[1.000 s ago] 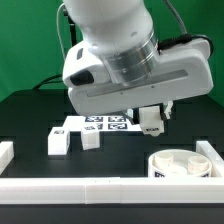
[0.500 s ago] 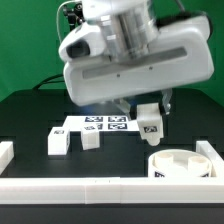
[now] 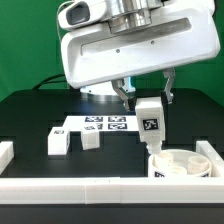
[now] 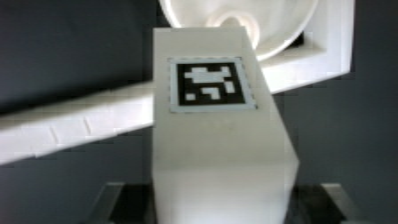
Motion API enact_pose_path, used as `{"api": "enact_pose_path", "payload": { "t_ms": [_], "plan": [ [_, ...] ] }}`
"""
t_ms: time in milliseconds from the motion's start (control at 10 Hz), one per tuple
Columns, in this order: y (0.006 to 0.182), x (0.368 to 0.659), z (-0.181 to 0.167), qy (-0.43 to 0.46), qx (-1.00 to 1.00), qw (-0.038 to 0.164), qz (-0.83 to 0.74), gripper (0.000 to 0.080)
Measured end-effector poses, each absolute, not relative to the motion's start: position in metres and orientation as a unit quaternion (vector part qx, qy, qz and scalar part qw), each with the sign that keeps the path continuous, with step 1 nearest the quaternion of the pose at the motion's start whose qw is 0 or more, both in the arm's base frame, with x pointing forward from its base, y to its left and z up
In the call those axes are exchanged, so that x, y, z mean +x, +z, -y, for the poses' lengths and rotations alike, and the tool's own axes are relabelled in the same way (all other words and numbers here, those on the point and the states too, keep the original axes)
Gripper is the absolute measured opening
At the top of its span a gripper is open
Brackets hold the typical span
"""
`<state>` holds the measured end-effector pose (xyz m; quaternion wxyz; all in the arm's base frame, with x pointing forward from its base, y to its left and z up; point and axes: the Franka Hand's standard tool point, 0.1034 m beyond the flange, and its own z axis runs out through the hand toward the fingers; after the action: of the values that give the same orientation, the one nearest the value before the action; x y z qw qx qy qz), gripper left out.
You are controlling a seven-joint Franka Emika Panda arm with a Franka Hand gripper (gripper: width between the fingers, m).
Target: Assemble stool
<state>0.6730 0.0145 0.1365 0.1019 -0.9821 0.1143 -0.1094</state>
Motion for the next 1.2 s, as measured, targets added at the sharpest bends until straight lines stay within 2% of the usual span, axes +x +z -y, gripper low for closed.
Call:
{"api": "enact_pose_path", "payload": {
  "t_ms": [200, 600, 800, 1200],
  "plan": [
    [0.132, 0.676, -0.02, -0.185, -0.975, 0.078, -0.099, 0.034],
    [0.138, 0.677, -0.041, -0.194, -0.975, 0.077, -0.073, 0.034],
    [0.136, 0.677, -0.041, -0.192, -0.976, 0.077, -0.074, 0.034],
    [0.125, 0.66, -0.063, -0.189, -0.977, 0.075, -0.056, 0.034]
  ]
}}
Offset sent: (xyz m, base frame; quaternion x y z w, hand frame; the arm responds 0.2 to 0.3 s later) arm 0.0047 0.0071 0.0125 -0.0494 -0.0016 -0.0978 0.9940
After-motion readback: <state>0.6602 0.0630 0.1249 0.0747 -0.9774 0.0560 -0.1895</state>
